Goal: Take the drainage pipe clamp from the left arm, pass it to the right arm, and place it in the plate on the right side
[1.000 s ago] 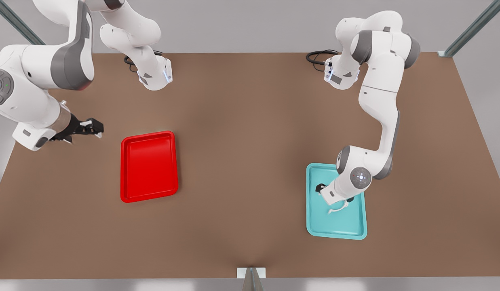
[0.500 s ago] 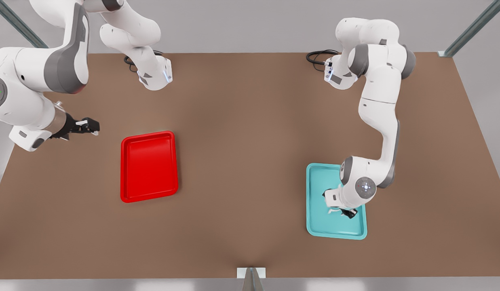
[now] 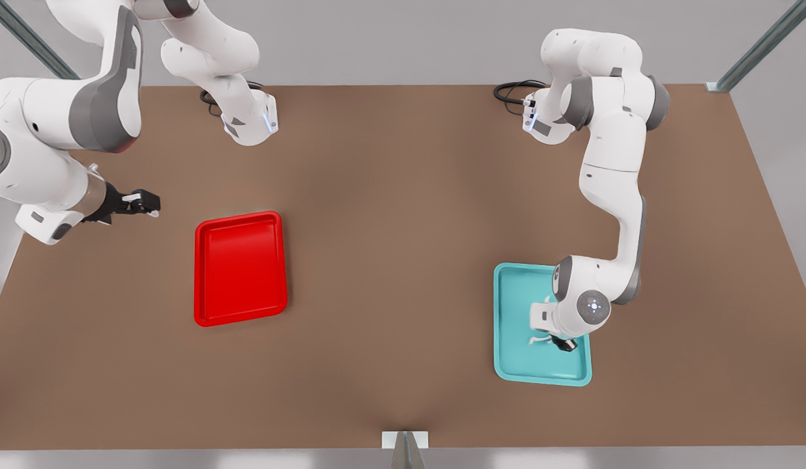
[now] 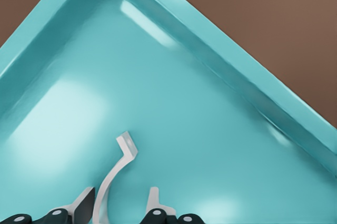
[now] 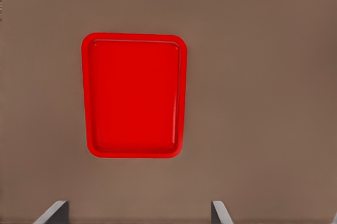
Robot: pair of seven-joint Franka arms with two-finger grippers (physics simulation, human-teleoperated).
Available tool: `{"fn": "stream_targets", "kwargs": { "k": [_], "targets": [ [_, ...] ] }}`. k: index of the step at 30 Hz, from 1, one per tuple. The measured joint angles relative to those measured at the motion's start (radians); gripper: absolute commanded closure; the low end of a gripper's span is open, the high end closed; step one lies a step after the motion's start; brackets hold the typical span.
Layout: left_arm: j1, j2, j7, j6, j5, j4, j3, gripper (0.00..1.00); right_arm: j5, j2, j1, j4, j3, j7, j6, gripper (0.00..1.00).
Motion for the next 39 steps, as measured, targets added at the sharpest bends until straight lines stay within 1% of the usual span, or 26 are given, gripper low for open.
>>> {"fn": "stream_targets", "kwargs": {
  "k": [3,4,5,6,12,15,18,20,23,26,31,33,35,39],
  "targets": [
    [0.000,0.003,0.024,0.000,-0.002,0.000,0.000,0.39,0.001,0.000,-0.001,-0.001,0.000,-0.001,-0.001,0.00],
    [0.000,0.003,0.031,0.000,-0.003,0.000,0.000,0.53,0.002,0.000,-0.002,-0.001,0.000,-0.001,-0.001,0.00],
    [0.000,0.004,0.037,-0.001,-0.002,0.000,0.000,0.71,0.002,0.000,-0.002,-0.001,0.000,-0.001,-0.001,0.00],
    [0.000,0.003,0.041,-0.004,0.001,0.000,0.000,0.79,0.002,0.000,-0.002,-0.001,0.000,-0.001,-0.001,0.00],
    [-0.006,-0.019,0.040,-0.045,0.007,0.001,0.000,0.79,0.002,0.002,0.001,-0.002,0.001,-0.001,-0.002,0.00],
    [-0.011,-0.038,0.027,-0.081,0.006,0.001,0.000,0.79,0.000,0.035,0.017,0.004,0.007,-0.001,-0.002,0.00],
    [-0.058,-0.145,-0.073,-0.158,0.005,-0.012,-0.002,0.79,0.002,0.059,0.142,0.021,0.010,-0.001,0.010,0.00],
    [-0.077,-0.177,-0.176,-0.220,-0.008,0.020,-0.024,0.79,0.018,0.125,0.256,0.033,0.011,0.000,0.046,0.00],
    [-0.143,-0.175,-0.360,-0.295,-0.023,0.089,-0.045,0.79,0.049,0.189,0.425,0.024,0.012,0.010,0.152,0.00],
    [-0.192,-0.121,-0.599,-0.332,-0.039,0.206,-0.088,0.79,0.076,0.219,0.521,0.014,0.012,0.059,0.261,0.00],
    [-0.273,-0.069,-1.023,-0.355,-0.047,0.279,-0.117,0.79,0.102,0.229,0.606,-0.067,0.012,0.176,0.450,0.00],
    [-0.325,-0.061,-1.170,-0.358,-0.046,0.308,-0.116,0.79,0.111,0.191,0.623,-0.183,0.014,0.220,0.556,0.00],
    [-0.359,-0.047,-1.301,-0.359,-0.046,0.341,-0.115,0.79,0.117,0.164,0.632,-0.289,0.036,0.259,0.690,0.00],
    [-0.399,-0.034,-1.518,-0.339,-0.047,0.361,-0.118,0.79,0.121,0.144,0.637,-0.367,0.068,0.323,0.898,0.00]
  ]
}}
